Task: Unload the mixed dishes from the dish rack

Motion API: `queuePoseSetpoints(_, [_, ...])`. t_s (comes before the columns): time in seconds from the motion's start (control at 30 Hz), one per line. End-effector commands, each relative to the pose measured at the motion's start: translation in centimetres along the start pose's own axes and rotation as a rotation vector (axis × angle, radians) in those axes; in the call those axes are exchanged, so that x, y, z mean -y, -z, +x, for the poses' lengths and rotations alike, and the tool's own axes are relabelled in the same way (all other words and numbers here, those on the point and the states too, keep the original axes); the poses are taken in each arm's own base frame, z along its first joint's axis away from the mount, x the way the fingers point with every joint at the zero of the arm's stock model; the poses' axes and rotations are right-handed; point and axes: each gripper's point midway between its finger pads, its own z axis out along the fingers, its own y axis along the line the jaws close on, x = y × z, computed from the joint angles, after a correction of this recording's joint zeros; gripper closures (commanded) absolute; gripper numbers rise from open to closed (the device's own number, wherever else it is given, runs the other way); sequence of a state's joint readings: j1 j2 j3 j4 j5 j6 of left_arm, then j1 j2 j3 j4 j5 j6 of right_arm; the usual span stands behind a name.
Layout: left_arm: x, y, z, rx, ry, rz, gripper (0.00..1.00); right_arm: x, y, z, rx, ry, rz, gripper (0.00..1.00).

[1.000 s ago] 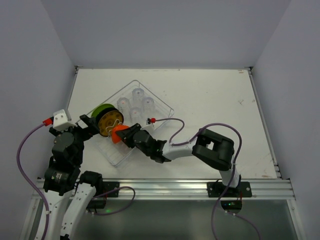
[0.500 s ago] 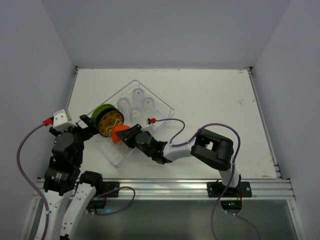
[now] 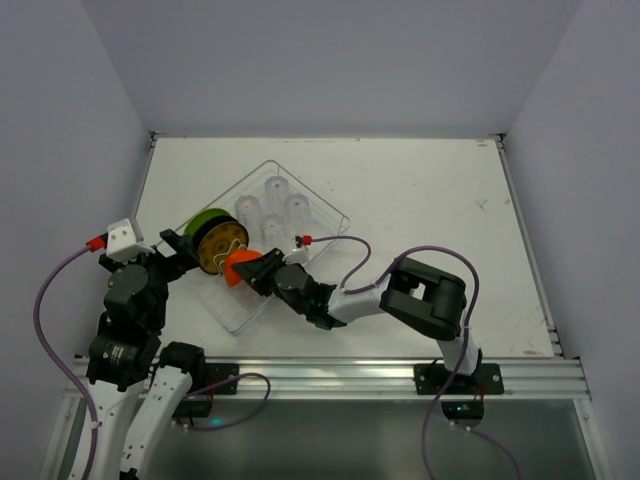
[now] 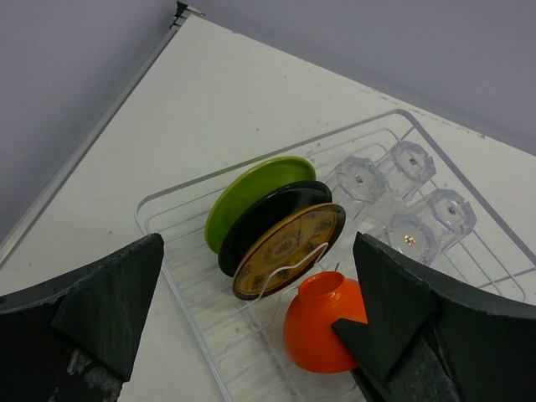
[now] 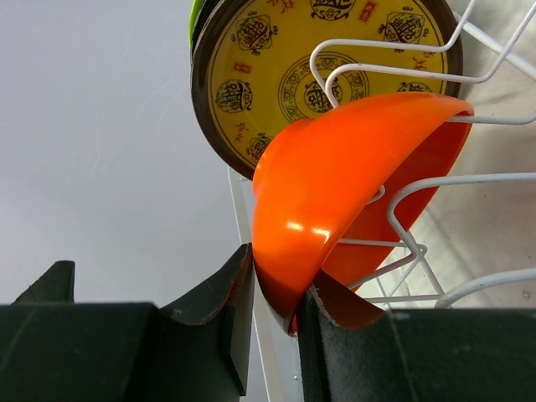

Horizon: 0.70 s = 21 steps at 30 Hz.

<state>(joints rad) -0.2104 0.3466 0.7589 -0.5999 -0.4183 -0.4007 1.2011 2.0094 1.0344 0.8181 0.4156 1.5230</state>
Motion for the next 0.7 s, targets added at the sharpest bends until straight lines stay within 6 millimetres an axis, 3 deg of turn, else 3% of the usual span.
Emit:
queuePoseSetpoints(0.0, [0.6,-0.2,-0.9,0.032,0.001,0.022,0.00,-8.3,0.5,-2.1,0.056,-0.067,-0.271,0.74])
queuePoseSetpoints(0.33, [0.7,-0.3,-0.7,0.025,-0.001,0.028,0.00,-10.3,1.1,-2.2,0.052,-0.049,-0.370,0.77])
queuePoseSetpoints(0.47, [0.7,-0.2,-0.8,0.027,-0.001,0.027,0.00,-10.5,1.2,-2.2,0.051,-0.049,-0.384,0.93])
queuePoseSetpoints(0.67, [0.6,-0.1,-0.8,0.031,0.001,0.025,0.00,-9.9,1.3,-2.3,0.052,-0.056,-0.388,0.94])
